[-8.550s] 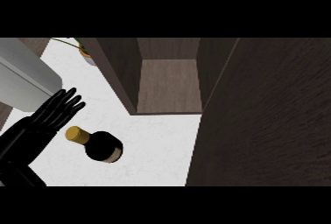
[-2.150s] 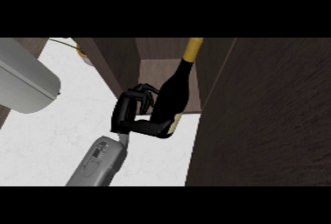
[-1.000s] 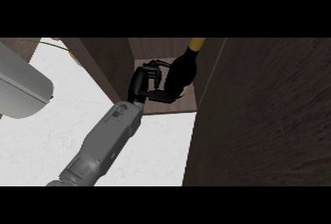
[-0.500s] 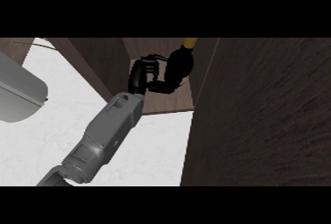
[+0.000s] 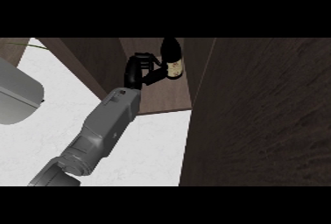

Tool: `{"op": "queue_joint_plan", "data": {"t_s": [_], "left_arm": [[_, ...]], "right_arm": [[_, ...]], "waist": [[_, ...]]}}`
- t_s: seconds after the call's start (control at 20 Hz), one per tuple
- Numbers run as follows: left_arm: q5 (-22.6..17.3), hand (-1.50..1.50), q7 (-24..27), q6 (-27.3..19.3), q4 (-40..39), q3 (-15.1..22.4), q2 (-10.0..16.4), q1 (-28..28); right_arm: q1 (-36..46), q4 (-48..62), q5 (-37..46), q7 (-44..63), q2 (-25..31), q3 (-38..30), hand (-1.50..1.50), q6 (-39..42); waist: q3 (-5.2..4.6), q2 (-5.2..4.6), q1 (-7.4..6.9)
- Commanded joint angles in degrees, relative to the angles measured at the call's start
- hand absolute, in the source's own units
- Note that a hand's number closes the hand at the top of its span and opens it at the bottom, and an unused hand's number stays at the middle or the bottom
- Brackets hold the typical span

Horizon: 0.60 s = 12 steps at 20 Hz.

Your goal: Pick up the wine, place it into the cabinet and close the cabinet

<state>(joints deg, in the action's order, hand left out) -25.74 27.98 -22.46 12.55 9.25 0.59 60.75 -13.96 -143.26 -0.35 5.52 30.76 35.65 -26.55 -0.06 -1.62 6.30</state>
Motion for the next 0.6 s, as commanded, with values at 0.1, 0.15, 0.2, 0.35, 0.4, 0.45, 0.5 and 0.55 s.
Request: {"op": "queue_joint_plan", "data": {"t_s": [0.1,0.15,0.2,0.35,0.4,0.45,0.5,0.55], "left_arm": [[1.20,1.50,3.14,-0.04,-3.87,-0.44,2.03,1.51],[1.36,-1.50,2.68,-2.42,-4.56,-0.49,1.11,2.41],[1.70,-1.50,3.53,-2.29,-4.74,-0.34,1.64,2.63],[2.13,-1.50,4.89,-2.66,-5.84,-0.46,3.32,2.63],[2.84,-1.50,4.97,-4.53,-6.71,0.06,2.86,2.85],[3.37,-1.50,3.45,-4.01,-7.40,0.46,5.26,4.09],[3.33,-1.50,3.44,-7.10,-7.66,0.32,1.24,4.91],[3.21,-1.50,3.43,-7.23,-7.71,0.04,3.28,5.68]], "right_arm": [[-2.14,-6.35,-4.12,0.62,0.00,1.02,-1.50,1.30],[-2.37,-8.27,-2.84,1.85,0.52,2.24,-1.50,1.34],[-2.03,-8.24,-3.58,1.71,0.82,0.00,-1.50,1.30],[-3.67,-7.09,-3.36,-0.35,1.16,1.65,-1.50,2.35],[-3.95,-6.86,-3.19,-0.90,0.49,1.76,-1.50,1.86],[-4.28,-6.86,-4.24,-0.32,1.80,0.61,-1.50,2.79],[-3.66,-6.19,-3.44,0.28,1.09,1.09,-1.50,2.40],[-3.81,-6.95,-3.99,-0.75,1.26,1.16,-1.50,3.02]], "waist": [[0.00,-0.54,0.25],[-0.07,-0.34,0.61],[-0.05,-0.49,0.58],[-0.02,-0.53,1.09],[0.00,-0.45,1.08],[0.03,-0.65,1.29],[-0.03,-0.41,0.56],[0.00,-0.72,1.57]]}}
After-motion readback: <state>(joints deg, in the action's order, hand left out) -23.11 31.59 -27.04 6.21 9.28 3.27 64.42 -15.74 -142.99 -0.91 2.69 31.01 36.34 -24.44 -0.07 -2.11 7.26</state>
